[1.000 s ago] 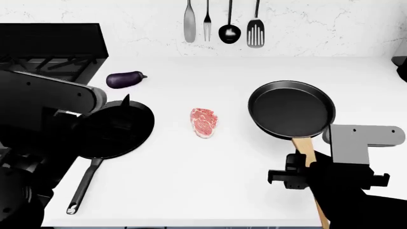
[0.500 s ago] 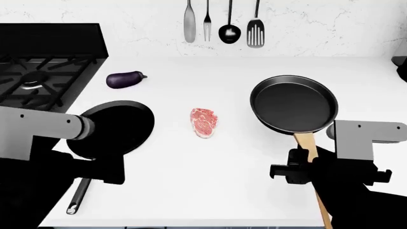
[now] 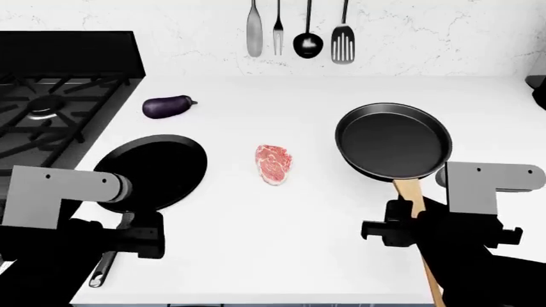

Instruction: Place both pans onto different burners. Then place the eggplant and the lamb chop on different pans.

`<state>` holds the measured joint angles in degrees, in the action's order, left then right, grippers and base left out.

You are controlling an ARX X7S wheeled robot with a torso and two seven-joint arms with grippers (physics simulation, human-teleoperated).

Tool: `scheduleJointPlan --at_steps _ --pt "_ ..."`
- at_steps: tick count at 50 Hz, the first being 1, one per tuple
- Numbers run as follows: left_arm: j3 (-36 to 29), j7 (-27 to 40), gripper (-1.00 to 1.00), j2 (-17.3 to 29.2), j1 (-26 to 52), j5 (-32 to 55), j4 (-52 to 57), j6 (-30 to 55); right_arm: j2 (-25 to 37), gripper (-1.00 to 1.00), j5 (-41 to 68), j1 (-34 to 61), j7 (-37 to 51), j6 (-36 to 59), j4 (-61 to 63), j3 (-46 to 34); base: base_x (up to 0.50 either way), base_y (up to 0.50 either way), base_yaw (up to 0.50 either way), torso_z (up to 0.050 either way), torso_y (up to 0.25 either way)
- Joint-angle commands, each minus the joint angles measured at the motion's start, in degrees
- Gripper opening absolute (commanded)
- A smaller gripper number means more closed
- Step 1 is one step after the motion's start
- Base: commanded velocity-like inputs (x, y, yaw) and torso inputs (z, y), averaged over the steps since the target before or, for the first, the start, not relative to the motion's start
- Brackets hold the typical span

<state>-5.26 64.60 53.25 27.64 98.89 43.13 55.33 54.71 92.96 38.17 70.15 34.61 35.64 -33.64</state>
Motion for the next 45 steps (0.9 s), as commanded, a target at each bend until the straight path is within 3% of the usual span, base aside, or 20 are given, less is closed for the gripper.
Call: scheduleJointPlan --at_steps 1,25,45 --pt "-0.8 -2.4 1.00 -1.1 -1.8 -4.7 -1.9 0.4 -0.3 -1.00 -2.3 1.5 0.1 0.0 -0.5 1.9 0.00 0.00 0.00 0.000 0.000" --pt "-0.9 -5.2 1.00 -3.4 -6.0 -6.6 -5.9 -1.9 -0.1 -1.00 -3.4 0.6 -1.2 -0.6 -1.6 1.9 0.00 0.00 0.00 0.001 0.002" --pt "-3.1 -5.5 1.00 -2.9 -2.0 -4.3 -9.6 0.2 -0.2 -1.00 -3.8 0.0 -2.0 -0.7 -2.1 1.7 0.00 0.00 0.00 0.001 0.002"
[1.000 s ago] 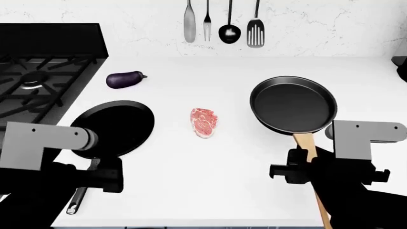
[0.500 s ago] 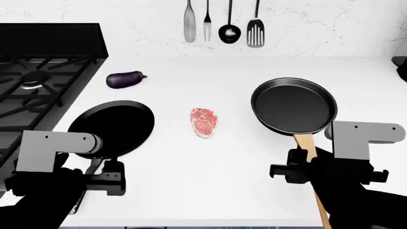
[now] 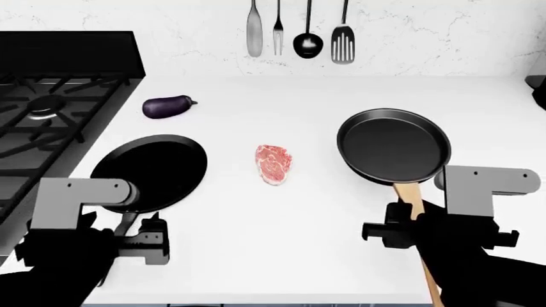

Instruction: Place both pans onto different burners. Then place the eggplant and the lamb chop on different pans.

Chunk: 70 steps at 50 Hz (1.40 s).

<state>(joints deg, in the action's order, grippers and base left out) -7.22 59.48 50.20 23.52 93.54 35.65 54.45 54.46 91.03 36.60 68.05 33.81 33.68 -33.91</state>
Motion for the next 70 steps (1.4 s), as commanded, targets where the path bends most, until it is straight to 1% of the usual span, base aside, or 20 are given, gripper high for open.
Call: scheduleJointPlan --at_steps 1,9,21,32,43,70 --pt "-1.3 -0.4 1.00 0.1 2.5 1.1 -2.5 1.2 0.0 -1.00 -1.9 1.5 0.1 0.1 -0.2 1.9 0.00 0.00 0.00 0.000 0.000" --pt "-2.3 -2.2 1.00 -0.1 3.7 0.4 -4.7 1.9 0.1 -1.00 -2.0 1.4 0.2 0.1 -0.4 1.9 0.00 0.00 0.00 0.000 0.003" --pt "-0.6 -4.4 1.00 0.9 -0.6 -1.6 -5.5 -0.1 0.1 -1.00 -2.0 1.4 0.3 0.1 -0.4 1.9 0.00 0.00 0.00 0.001 0.002" --pt "0.0 -6.9 1.00 0.7 -2.2 -3.6 -6.9 -1.5 -0.1 -1.00 -2.0 1.6 0.3 0.3 -0.4 1.8 0.00 0.00 0.00 0.001 0.001" --pt "-2.2 -9.3 1.00 -0.8 -0.1 -6.2 -8.8 -1.0 -0.1 -1.00 -2.1 1.4 0.4 0.3 -0.4 1.7 0.00 0.00 0.00 0.000 0.002" --pt "-4.6 -13.2 1.00 -2.7 -1.5 -11.6 -13.4 -2.5 -0.1 -1.00 -2.5 1.0 -0.1 0.2 -1.3 1.6 0.00 0.00 0.00 0.000 0.001"
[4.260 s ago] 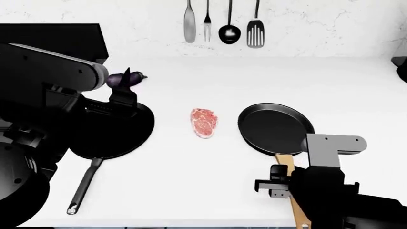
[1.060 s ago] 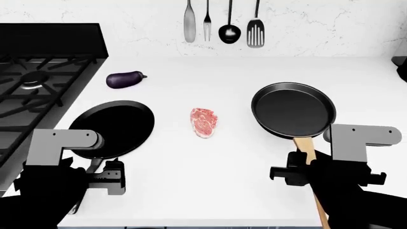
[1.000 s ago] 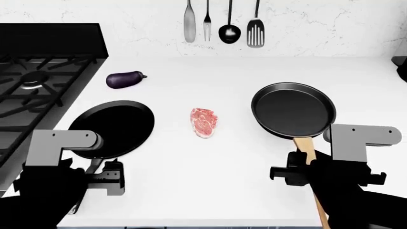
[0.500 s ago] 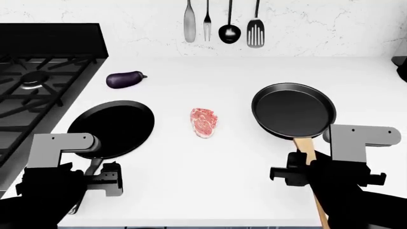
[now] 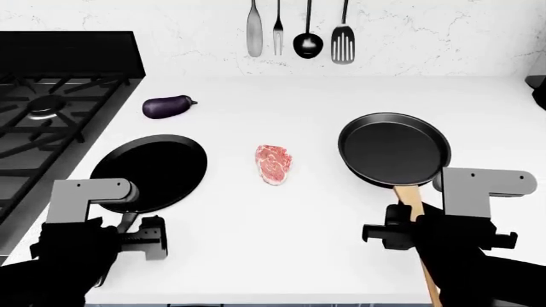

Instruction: Place both pans onto different burners. Then place the eggplant and the lamb chop on different pans.

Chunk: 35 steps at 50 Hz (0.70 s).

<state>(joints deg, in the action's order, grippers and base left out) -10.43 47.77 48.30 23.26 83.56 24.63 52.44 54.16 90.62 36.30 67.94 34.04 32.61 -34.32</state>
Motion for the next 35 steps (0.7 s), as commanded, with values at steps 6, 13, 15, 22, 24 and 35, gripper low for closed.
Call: scheduleJointPlan --at_steps 6,13,15,22,24,35 --pt "-1.8 -2.1 1.00 -1.0 -2.4 -2.5 -2.6 -0.8 0.2 -1.00 -1.9 1.5 0.2 0.1 -0.2 2.0 0.00 0.00 0.00 0.000 0.000" --pt "-2.9 -1.8 -1.00 -0.8 -2.2 -3.4 -1.5 -0.2 0.3 -1.00 -1.9 1.4 0.3 -0.1 -0.1 2.2 0.00 0.00 0.00 0.000 0.000" --pt "-3.3 -1.9 -1.00 -0.8 -1.9 -3.6 -1.1 0.1 0.3 -1.00 -1.9 1.3 0.2 -0.2 -0.1 2.2 0.01 0.00 0.00 0.000 0.000" --pt "-5.1 -4.3 -1.00 -1.0 -0.3 -5.2 0.5 0.9 0.3 -1.00 -1.7 1.5 0.4 -0.1 -0.2 2.2 0.00 0.00 0.00 0.000 0.000" --pt "-5.3 -4.7 -1.00 -1.2 0.0 -5.5 0.7 0.8 0.3 -1.00 -1.6 1.6 0.5 -0.1 -0.1 2.2 0.00 0.00 0.00 0.000 0.000" --pt "-3.9 -3.9 -1.00 -0.6 0.5 -5.7 1.1 -0.3 0.6 -1.00 -1.6 1.5 0.4 -0.3 0.2 2.5 0.00 0.00 0.00 0.000 0.000"
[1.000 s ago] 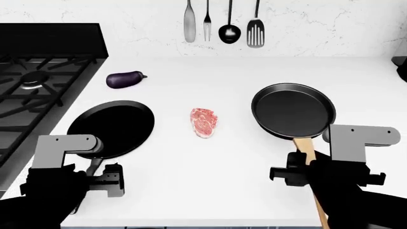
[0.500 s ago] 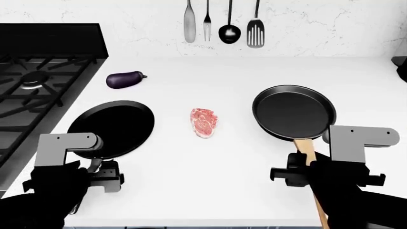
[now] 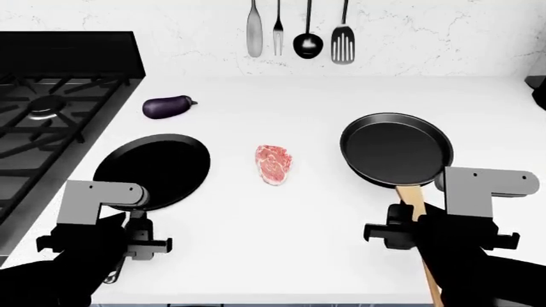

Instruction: Place both pans onto different burners. Then place the eggplant and the lamb chop on different pans.

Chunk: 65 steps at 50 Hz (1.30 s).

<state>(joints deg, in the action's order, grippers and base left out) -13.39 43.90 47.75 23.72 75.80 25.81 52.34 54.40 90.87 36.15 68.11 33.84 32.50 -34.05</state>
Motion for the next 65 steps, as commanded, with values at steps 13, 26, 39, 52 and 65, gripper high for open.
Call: scheduleJointPlan --at_steps 13,26,39,52,65 --pt "5.6 5.0 -1.00 3.0 1.3 5.0 4.7 -3.2 1.0 -1.00 -2.3 1.5 0.3 -0.6 1.0 2.9 0.00 0.00 0.00 0.001 0.002" --pt "7.1 8.0 -1.00 4.5 6.5 7.5 8.2 -2.4 1.4 -1.00 -2.8 1.0 0.4 -1.5 1.8 3.5 0.00 0.00 0.00 0.002 0.004" --pt "4.7 9.9 -1.00 6.5 13.8 14.1 9.2 2.4 2.6 -1.00 -4.1 2.5 -1.5 -1.9 4.9 4.9 0.00 0.00 0.00 0.002 0.004" --pt "3.7 9.3 -1.00 6.5 15.2 14.8 8.7 3.3 2.2 -1.00 -3.0 5.9 -1.5 -0.7 5.3 5.4 0.00 0.00 0.00 0.001 0.004" --pt "3.6 8.5 -1.00 6.5 14.1 13.9 8.8 2.7 2.3 -1.00 -6.5 5.7 -3.3 -0.4 6.0 5.0 0.00 0.00 0.00 0.002 0.004"
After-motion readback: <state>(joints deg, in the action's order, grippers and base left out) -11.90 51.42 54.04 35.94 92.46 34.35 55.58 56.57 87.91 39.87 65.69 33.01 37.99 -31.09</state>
